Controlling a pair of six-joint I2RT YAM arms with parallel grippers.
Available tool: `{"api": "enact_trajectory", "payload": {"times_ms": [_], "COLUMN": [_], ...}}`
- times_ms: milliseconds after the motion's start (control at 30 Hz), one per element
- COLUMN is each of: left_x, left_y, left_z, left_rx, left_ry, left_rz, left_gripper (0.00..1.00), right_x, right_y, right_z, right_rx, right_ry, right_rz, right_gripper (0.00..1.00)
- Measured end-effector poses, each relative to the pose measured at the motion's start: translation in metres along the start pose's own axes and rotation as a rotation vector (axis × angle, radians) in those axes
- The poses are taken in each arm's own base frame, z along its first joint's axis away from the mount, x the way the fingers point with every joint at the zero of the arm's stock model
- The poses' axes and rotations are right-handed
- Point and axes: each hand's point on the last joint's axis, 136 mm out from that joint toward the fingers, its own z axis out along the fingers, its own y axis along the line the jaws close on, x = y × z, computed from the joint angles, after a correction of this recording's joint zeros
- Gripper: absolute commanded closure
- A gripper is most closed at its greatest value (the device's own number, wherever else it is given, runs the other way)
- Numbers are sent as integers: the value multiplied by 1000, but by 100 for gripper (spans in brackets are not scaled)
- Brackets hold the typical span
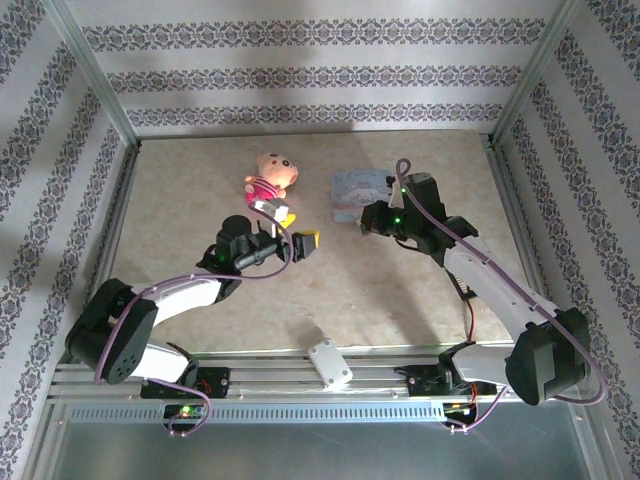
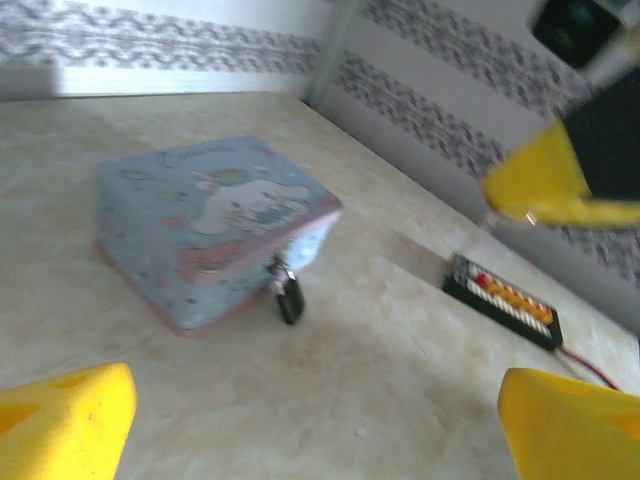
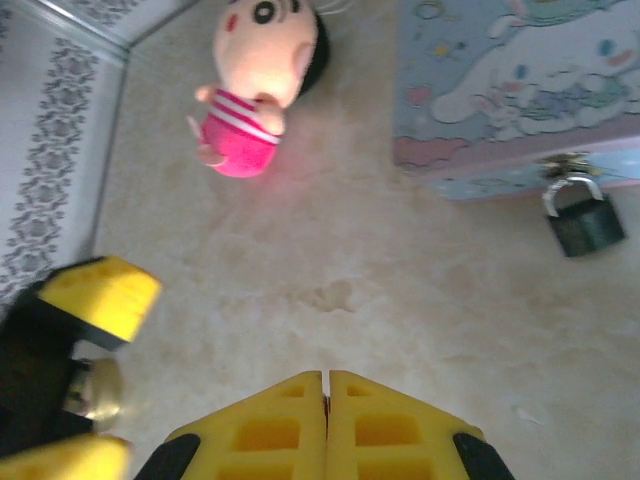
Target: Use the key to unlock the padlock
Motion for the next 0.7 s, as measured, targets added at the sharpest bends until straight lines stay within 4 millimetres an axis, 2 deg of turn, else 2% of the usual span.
{"api": "enact_trajectory", "payload": {"times_ms": [100, 200, 267, 433, 700], "left_x": [10, 14, 13, 7, -12], "left_y": [-23, -37, -38, -35, -41], "left_z": [13, 24, 30, 47, 55], "left_rx": [74, 119, 131, 144, 174], "left_ry": [14, -3, -26, -92, -172], "left_rz": [112, 187, 218, 266, 307], "left_gripper": [21, 27, 30, 47, 51], "right_x": [0, -2, -2, -2, 0], "right_y": [13, 26, 33, 44, 59], "right_z": [0, -1, -1, -5, -12], "right_rx": [-49, -100, -128, -183, -239], "right_ry": [10, 9, 13, 20, 27], "right_rz": [1, -8, -7, -4, -10], "right_gripper": [100, 100, 100, 100, 100]}}
